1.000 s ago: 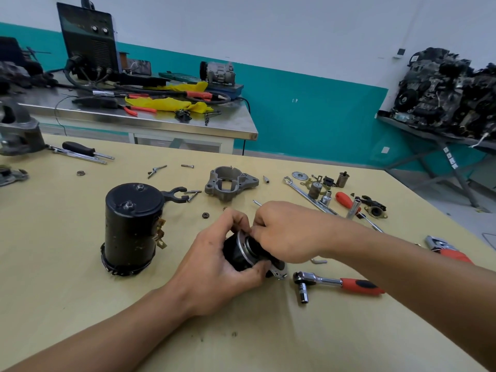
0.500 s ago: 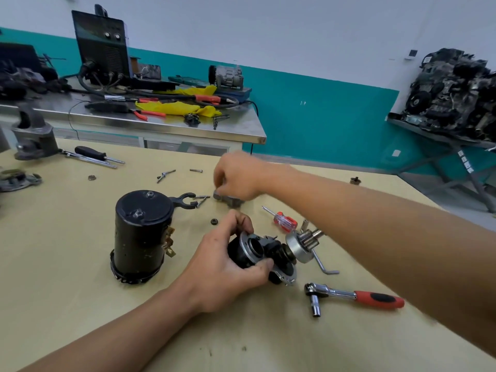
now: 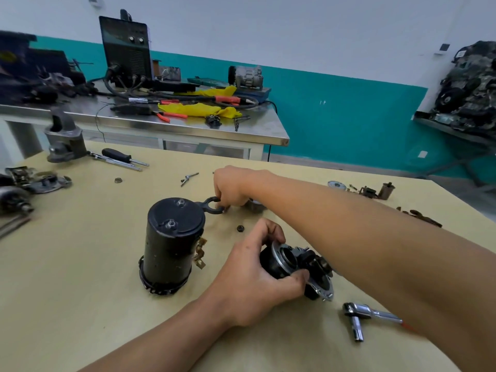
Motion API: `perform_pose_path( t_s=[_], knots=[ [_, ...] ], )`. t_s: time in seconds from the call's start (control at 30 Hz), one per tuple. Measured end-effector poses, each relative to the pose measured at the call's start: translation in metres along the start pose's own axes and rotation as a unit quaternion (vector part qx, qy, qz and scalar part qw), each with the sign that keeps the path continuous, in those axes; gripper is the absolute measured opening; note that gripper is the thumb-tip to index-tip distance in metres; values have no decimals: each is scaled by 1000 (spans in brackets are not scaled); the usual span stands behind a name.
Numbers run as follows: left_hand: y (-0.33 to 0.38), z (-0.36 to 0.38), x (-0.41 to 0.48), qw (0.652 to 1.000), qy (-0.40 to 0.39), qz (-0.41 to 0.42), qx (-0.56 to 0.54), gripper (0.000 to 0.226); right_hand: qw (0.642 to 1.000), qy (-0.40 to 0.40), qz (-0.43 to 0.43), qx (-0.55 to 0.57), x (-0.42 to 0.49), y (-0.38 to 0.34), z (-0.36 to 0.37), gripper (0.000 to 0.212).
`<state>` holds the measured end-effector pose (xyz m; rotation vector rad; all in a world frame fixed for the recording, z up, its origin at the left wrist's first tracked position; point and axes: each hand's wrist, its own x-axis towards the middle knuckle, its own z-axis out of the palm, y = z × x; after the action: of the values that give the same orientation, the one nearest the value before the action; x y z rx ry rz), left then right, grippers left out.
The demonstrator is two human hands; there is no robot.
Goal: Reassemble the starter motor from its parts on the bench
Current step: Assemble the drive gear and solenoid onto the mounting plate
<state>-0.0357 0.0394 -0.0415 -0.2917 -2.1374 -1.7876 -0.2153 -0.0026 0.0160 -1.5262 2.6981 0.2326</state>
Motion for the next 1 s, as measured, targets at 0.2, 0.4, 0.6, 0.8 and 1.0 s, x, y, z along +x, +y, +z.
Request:
perform_pose_path(
  t_s=[0.2, 0.4, 0.6, 0.8, 1.0],
  knots=[
    [2, 0, -1, 1000, -6, -8, -3, 40, 1000, -4, -3, 21, -16, 4, -8, 25],
    [0, -1, 0, 1000, 8, -18, 21, 40, 898, 81, 22, 432, -115, 29, -45, 4],
    [1, -1, -1, 998, 17, -19, 53, 41, 803, 155, -26, 575, -228, 29, -33, 7],
    [3, 2, 0, 997, 50, -27, 54, 16, 846, 245, 14, 474, -249, 22, -5, 5],
    [1, 4, 3, 996, 66, -43, 41, 14, 884, 238, 52, 399, -245, 10, 18, 14]
  ],
)
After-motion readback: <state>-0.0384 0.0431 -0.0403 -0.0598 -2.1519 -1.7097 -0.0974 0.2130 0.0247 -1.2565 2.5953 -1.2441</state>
